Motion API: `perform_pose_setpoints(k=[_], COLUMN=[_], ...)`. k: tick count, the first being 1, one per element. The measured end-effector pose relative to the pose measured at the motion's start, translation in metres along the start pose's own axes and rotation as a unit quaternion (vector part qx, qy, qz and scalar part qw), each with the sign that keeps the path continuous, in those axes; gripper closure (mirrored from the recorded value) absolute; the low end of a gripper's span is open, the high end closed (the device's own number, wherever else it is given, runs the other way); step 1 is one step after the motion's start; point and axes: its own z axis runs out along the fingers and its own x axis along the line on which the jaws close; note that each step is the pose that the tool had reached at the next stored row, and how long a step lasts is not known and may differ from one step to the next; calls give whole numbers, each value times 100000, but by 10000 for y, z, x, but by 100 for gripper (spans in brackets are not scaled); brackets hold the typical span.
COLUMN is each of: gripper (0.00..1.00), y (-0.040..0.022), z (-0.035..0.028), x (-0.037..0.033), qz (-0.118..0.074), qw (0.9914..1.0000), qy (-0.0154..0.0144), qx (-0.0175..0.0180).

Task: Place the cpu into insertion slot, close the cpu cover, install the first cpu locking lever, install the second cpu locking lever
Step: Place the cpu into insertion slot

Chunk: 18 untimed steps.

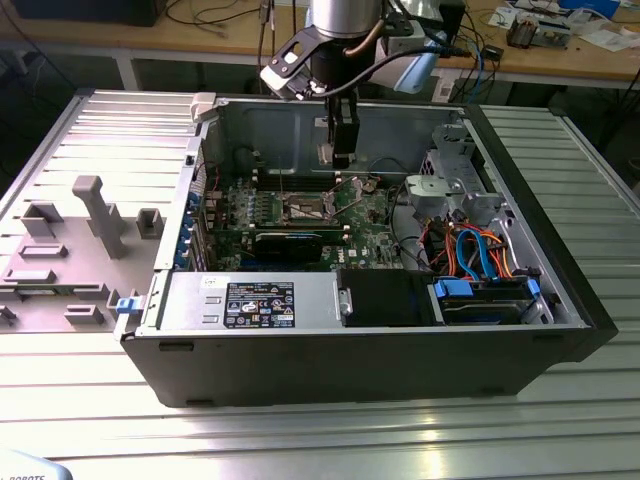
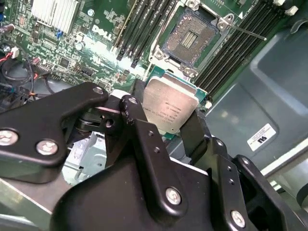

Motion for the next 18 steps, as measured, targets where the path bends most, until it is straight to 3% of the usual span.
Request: perform_pose_setpoints(k=[7,18], gripper=[45,45], y=[-9,-9], z=[129,129], x=[-3,-3], qz=[1445,1516], qw=[99989,99988], qy=[-151,-158], qx=[-30,-31])
